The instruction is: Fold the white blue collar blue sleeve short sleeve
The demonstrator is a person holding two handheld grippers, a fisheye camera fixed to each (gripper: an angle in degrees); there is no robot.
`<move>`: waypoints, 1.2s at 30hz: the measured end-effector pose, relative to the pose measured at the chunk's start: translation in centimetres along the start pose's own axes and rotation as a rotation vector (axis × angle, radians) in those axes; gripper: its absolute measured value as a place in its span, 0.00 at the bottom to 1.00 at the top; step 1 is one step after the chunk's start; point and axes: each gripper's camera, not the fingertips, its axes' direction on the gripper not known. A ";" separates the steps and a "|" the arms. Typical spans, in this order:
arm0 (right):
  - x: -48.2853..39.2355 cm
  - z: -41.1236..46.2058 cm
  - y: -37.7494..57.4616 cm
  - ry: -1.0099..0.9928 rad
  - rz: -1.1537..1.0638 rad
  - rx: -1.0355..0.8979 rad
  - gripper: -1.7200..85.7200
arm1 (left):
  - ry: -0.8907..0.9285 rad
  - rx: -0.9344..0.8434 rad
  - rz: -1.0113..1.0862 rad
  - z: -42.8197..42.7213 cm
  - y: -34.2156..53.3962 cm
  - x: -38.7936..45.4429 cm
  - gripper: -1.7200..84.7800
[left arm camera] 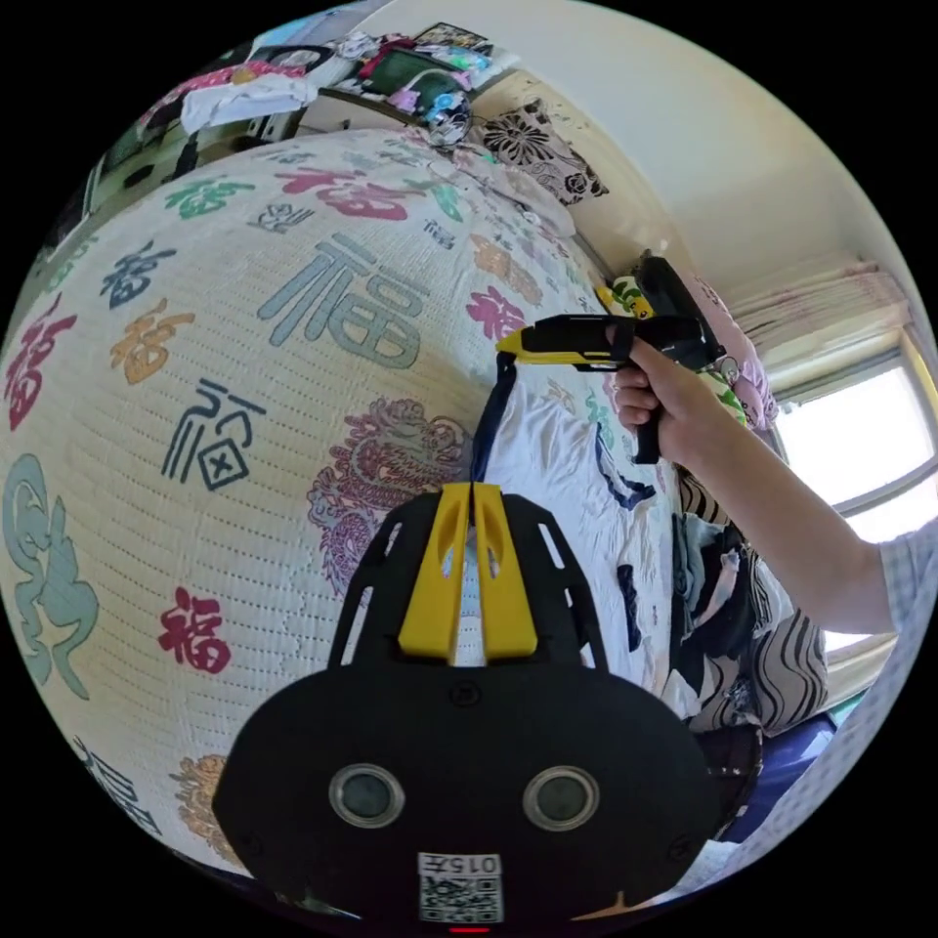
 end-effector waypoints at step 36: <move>13.9 -16.4 32.0 0.147 0.306 0.339 0.11 | -0.057 -0.361 0.727 7.8 6.1 17.4 0.14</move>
